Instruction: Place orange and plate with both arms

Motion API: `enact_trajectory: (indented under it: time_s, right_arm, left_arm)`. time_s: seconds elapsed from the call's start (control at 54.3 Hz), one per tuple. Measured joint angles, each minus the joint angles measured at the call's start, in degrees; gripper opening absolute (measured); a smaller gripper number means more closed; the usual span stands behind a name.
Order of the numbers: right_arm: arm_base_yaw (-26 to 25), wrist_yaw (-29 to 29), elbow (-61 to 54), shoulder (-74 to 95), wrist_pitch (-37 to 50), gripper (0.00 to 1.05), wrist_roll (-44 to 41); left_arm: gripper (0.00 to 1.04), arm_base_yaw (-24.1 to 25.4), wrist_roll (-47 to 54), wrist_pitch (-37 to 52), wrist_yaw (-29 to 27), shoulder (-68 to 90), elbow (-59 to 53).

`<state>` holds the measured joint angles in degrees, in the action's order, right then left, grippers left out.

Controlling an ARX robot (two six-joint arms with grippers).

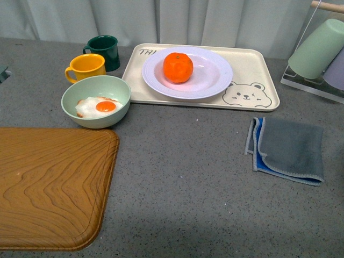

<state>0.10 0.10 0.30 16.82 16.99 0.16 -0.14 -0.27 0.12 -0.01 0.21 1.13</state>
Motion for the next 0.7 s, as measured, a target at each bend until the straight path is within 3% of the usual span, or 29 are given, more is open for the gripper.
enact_trajectory:
  time_s: [0.46, 0.589, 0.699]
  right_arm:
    - [0.0, -0.02, 0.0, -6.78, -6.73, 0.01, 0.0]
    - [0.0, -0.15, 0.04, -14.62, -16.41, 0.01, 0.0]
    - [0.0, -0.15, 0.04, -16.52, -16.76, 0.01, 0.0]
  left_arm:
    - [0.98, 0.0, 0.0, 0.0, 0.0, 0.0, 0.0]
    - [0.98, 0.0, 0.0, 0.0, -0.07, 0.0, 0.0]
    - [0.98, 0.0, 0.0, 0.0, 0.0, -0.02, 0.0]
